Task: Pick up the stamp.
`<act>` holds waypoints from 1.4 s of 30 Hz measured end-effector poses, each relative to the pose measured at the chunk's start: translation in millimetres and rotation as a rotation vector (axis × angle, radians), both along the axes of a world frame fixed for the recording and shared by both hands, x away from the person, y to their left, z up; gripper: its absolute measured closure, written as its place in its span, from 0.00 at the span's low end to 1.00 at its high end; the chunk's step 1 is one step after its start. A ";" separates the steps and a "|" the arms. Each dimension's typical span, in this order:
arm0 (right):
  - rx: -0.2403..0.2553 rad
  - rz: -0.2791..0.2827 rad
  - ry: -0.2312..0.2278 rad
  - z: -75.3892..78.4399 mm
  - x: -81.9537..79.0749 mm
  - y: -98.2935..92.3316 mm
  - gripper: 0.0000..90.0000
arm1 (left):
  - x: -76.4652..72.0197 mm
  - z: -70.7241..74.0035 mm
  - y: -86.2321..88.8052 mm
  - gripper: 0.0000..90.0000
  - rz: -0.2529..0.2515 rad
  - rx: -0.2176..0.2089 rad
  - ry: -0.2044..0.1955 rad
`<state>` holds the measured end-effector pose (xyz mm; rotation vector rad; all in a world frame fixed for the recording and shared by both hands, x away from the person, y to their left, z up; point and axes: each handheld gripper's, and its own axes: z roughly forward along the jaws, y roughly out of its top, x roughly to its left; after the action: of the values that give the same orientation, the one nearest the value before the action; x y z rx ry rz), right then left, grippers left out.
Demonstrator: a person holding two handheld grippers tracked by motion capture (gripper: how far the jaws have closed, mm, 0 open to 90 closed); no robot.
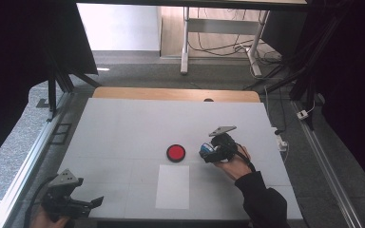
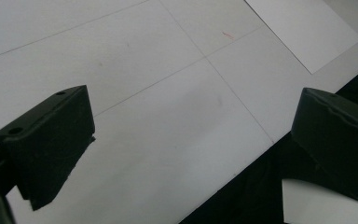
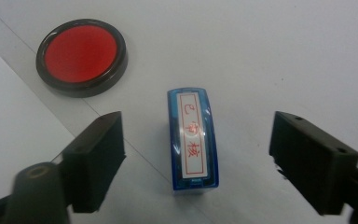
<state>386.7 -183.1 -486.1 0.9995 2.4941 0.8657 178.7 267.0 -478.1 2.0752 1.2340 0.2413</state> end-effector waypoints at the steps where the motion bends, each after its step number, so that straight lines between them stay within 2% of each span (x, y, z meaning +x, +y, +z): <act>1: 0.000 0.000 0.000 0.0 0.0 0.0 0.24 | 0.0 0.0 0.0 0.00 0.000 0.001 0.000; 2: -0.011 0.011 -0.001 1.3 0.3 0.5 0.31 | 0.0 0.0 0.0 0.00 0.000 0.001 0.001; 3: -0.011 0.011 -0.001 1.3 0.3 0.5 0.31 | 0.0 0.0 -0.1 0.00 -0.001 0.001 0.001; 4: -0.016 0.017 -0.007 3.1 0.7 0.5 0.39 | 0.0 0.0 -0.1 0.00 -0.001 0.002 0.001; 7: -0.005 0.027 0.010 5.0 1.5 0.6 0.50 | 0.0 -0.1 -0.5 0.00 -0.001 0.004 0.002; 11: -0.010 0.047 0.027 4.8 3.1 0.8 0.60 | 0.0 -0.2 -0.9 0.00 -0.002 0.008 0.001; 12: -0.010 0.047 0.027 4.8 3.1 0.8 0.60 | -0.1 -0.1 -1.0 0.00 -0.002 0.008 0.002; 14: -0.014 0.048 0.032 4.7 3.6 1.5 0.68 | 0.0 -0.1 -1.2 0.00 -0.005 0.011 0.001; 15: -0.014 0.048 0.032 4.7 3.6 1.5 0.68 | 0.0 -0.1 -1.3 0.00 -0.006 0.012 0.002; 17: -0.020 0.053 0.040 4.7 4.4 1.9 0.78 | 0.1 -0.2 -1.4 0.00 -0.007 0.015 0.003; 27: -0.026 0.054 0.052 6.4 5.9 1.7 0.79 | -0.1 -0.2 -2.4 0.00 -0.006 0.021 0.004; 30: -0.013 0.048 0.051 8.3 5.8 0.6 0.79 | 0.0 -0.3 -2.1 0.00 -0.009 0.019 0.004; 34: 0.008 0.045 0.073 9.5 5.0 0.1 0.79 | 0.0 -0.3 -1.1 0.00 -0.009 0.007 0.004; 39: 0.030 0.041 0.071 12.4 3.7 -1.0 0.79 | -0.2 -0.2 0.1 0.00 -0.013 -0.006 0.006; 42: 0.037 0.055 0.054 16.2 1.6 -3.0 0.79 | -0.4 -0.2 0.4 0.00 -0.017 -0.011 0.008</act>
<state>388.3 -186.1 -469.8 0.9827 2.5705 0.9159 178.4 267.4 -478.3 2.0780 1.2196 0.2182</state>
